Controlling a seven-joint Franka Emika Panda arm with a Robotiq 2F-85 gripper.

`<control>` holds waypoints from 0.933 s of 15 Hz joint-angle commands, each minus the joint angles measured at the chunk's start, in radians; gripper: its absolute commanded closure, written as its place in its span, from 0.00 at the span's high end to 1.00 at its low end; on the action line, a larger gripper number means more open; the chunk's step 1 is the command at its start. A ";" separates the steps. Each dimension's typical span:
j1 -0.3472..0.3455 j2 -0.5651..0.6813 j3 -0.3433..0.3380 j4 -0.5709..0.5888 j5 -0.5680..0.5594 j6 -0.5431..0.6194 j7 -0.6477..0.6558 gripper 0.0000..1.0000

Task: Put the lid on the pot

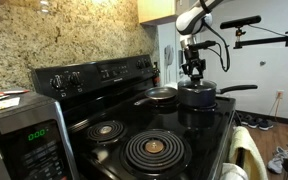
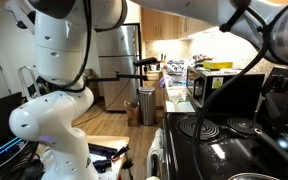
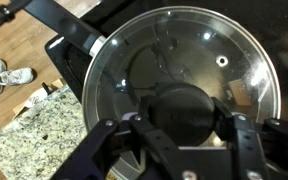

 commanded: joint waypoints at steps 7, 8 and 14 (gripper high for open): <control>-0.004 -0.027 0.013 -0.016 0.012 -0.060 -0.012 0.35; -0.003 -0.028 0.014 -0.019 0.011 -0.066 -0.011 0.35; 0.004 -0.037 0.019 -0.023 0.009 -0.109 -0.005 0.92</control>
